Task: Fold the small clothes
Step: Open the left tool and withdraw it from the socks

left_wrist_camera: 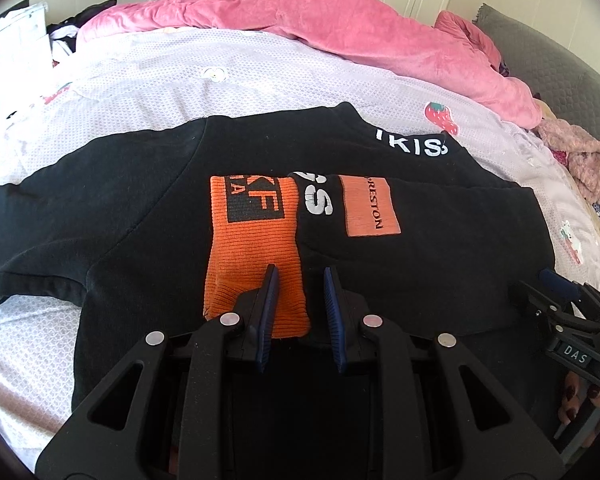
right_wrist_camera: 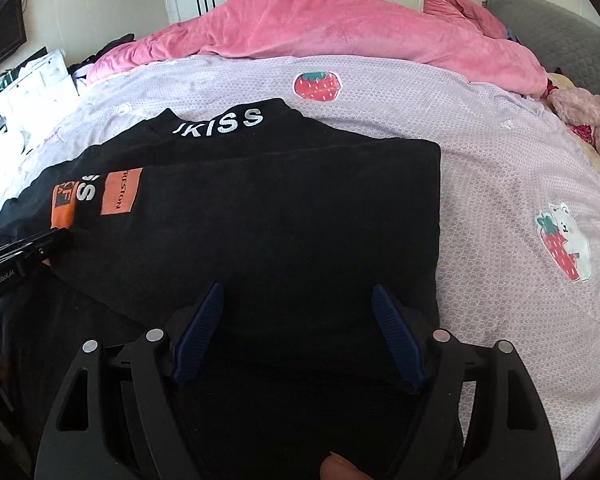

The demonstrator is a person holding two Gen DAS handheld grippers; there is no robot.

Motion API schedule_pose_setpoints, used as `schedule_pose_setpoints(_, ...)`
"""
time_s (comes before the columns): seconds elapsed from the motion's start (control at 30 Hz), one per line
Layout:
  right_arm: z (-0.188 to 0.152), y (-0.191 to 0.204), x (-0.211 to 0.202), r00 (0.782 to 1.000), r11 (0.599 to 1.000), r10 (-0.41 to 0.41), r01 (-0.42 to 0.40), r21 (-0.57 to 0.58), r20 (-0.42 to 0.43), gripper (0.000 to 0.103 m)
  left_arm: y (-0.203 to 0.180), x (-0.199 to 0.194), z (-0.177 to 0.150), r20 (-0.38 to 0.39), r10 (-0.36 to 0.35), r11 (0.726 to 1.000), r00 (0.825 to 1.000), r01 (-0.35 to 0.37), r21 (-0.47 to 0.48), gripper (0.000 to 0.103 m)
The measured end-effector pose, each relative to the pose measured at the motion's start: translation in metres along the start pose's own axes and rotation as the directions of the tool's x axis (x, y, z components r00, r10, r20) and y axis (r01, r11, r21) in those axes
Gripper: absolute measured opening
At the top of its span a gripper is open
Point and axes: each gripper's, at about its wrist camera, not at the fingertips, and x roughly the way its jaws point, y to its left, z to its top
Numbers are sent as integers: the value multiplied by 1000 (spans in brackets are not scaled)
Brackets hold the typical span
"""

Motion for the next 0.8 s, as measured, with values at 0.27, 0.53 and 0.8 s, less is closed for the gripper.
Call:
schedule_pose_setpoints(0.27,3,0,-13,998,998,54,-54,19,44,78,4,-11,-2,15,-14,1000,1000,14,-26,17)
schedule_pose_setpoints(0.53,5,9,-25,993,997,76,-76,-2,91,88,16,-29,-2,46,16,998,999,-13,-57,44)
schedule_pose_setpoints(0.8,5,18,-34,989,997,75,-75,-9,129,96,44,-49,-3,70,67,992,995,-59,-114,82)
